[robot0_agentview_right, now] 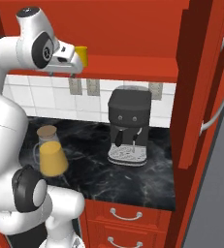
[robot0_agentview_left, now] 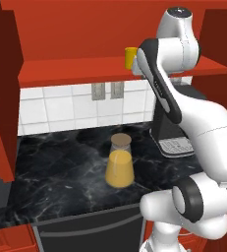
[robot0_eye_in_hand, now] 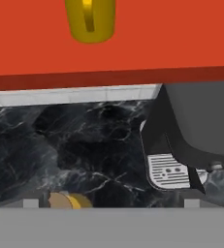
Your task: There is a tray on the dining counter. Grab the cup, mug, and pitcher and place them on the tray. The pitcher may be placed next to the tray if it cannot fit the tray.
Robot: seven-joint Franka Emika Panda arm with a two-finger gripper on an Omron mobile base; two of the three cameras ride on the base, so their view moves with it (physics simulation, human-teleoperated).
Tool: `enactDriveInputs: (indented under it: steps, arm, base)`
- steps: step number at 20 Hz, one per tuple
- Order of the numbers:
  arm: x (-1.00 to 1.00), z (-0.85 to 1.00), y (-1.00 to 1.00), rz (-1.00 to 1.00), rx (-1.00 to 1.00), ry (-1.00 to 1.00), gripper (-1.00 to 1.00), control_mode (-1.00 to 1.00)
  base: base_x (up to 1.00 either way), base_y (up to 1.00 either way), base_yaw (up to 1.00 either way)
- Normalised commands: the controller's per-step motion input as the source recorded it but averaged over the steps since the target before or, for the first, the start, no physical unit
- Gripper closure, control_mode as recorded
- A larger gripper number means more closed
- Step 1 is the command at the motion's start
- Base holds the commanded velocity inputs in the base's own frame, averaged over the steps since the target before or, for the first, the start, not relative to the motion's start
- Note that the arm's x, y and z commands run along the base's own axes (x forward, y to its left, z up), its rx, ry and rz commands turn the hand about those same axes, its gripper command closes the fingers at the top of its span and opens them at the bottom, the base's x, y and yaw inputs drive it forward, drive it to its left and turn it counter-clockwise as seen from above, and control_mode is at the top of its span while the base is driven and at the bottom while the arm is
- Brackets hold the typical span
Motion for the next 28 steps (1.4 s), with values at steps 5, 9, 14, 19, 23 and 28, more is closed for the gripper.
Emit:
enactDriveInputs:
  steps: [5,9,14,19,23,28]
  arm:
    - [0.41,0.07,0.19,0.0,0.0,-0.01,-1.0,-1.0]
    - [0.51,0.05,0.26,0.0,0.0,0.0,-1.0,-1.0]
    - [0.59,0.08,0.13,0.0,0.0,0.0,-1.0,-1.0]
    - [0.59,0.02,0.0,0.0,0.0,-0.01,-1.0,-1.0]
    - [0.58,0.0,0.0,0.0,0.0,-0.02,-1.0,-1.0]
    - [0.48,0.0,-0.02,0.0,0.0,0.0,-1.0,-1.0]
  base:
    - [0.0,0.0,0.0]
    - [0.0,0.0,0.0]
    - [0.0,0.0,0.0]
    - [0.0,0.0,0.0]
    - [0.0,0.0,0.0]
    - [0.0,0.0,0.0]
